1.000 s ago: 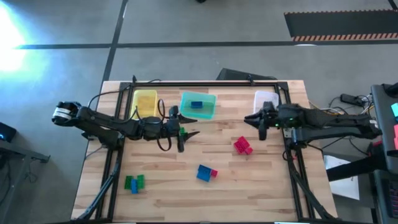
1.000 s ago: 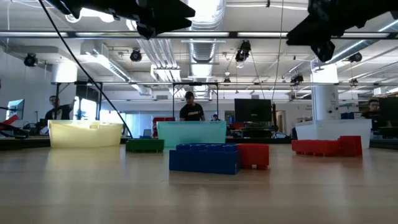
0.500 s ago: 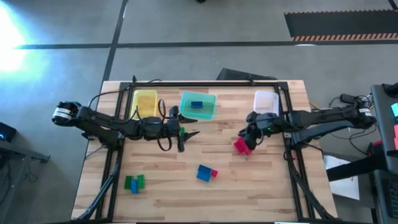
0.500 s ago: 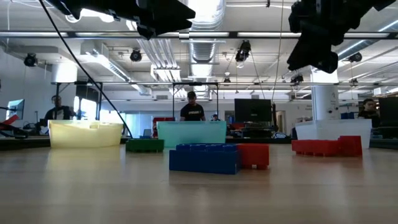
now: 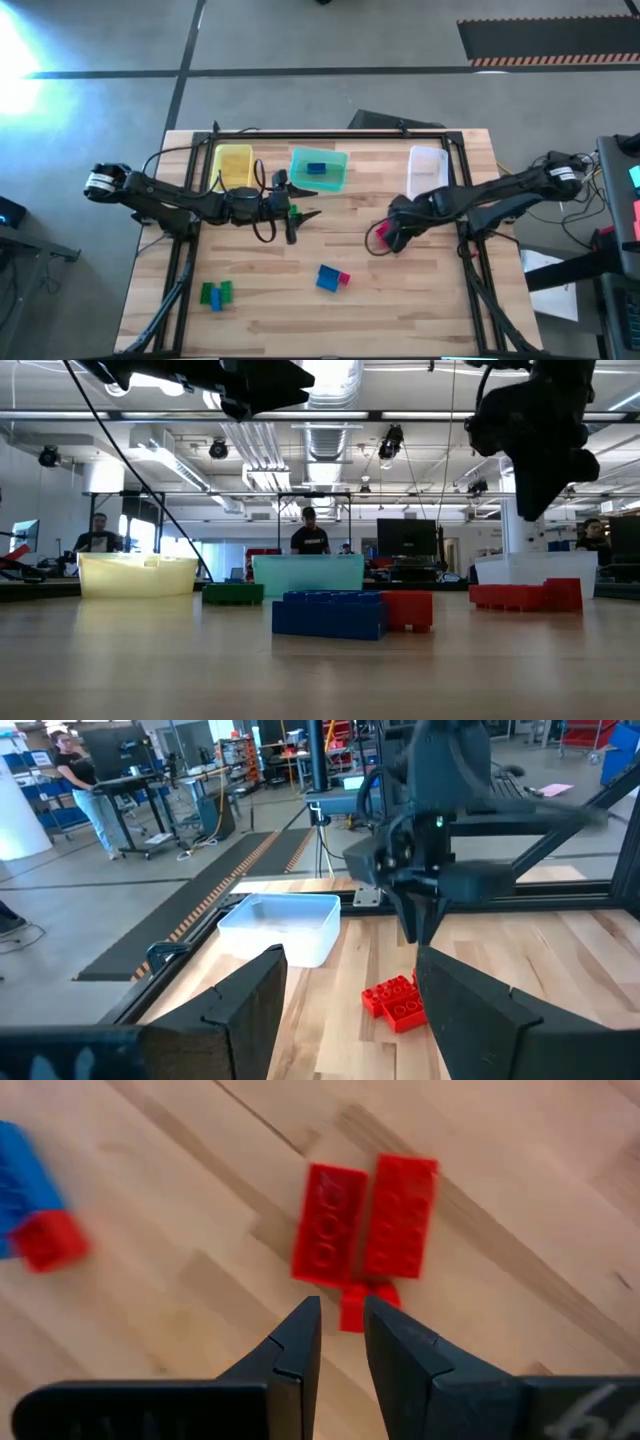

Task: Sort & place blocks by color
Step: Put the red game piece into the transparent bin

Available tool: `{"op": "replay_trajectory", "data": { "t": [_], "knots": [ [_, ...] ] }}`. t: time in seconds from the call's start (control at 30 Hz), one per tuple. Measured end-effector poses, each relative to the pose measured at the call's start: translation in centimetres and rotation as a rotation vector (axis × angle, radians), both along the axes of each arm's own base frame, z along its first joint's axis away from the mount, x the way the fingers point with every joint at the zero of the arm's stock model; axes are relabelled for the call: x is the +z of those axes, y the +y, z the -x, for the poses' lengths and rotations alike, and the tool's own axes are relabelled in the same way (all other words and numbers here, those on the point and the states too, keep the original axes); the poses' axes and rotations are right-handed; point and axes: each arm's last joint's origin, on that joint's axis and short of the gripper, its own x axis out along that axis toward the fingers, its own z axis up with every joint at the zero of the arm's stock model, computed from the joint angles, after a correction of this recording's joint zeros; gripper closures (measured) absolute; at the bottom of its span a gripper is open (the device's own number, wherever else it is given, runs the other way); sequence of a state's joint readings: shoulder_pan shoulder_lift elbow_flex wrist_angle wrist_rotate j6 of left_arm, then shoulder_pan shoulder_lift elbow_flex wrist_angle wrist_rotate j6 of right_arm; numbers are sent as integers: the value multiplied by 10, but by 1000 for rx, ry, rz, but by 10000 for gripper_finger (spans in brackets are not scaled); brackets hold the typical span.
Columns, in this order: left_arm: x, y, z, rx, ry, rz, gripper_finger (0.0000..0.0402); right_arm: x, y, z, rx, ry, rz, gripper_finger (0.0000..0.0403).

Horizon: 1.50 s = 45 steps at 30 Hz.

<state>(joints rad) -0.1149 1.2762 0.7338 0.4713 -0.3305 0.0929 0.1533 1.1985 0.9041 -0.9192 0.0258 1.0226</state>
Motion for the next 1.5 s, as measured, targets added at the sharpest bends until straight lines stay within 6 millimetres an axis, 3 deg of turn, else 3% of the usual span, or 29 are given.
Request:
{"op": "replay_trajectory", "data": {
  "t": [0.37, 0.77, 1.03, 1.23, 1.5],
  "knots": [
    [2, 1, 0, 1, -12, -25, 194, -9, 14, -39, 25, 119, 11, 324],
    [7, -1, 16, -13, 52, -24, 194, -43, 16, -52, 31, 259, 52, 193],
    [18, -1, 34, -21, 2, -17, 194, -50, 15, -56, 23, 245, 134, 132],
    [22, -2, 42, -29, -12, -15, 194, -52, 16, -66, 50, 129, 150, 135],
    [18, -2, 48, -33, -25, -13, 194, -55, 15, -69, 62, 80, 178, 191]
  ]
}}
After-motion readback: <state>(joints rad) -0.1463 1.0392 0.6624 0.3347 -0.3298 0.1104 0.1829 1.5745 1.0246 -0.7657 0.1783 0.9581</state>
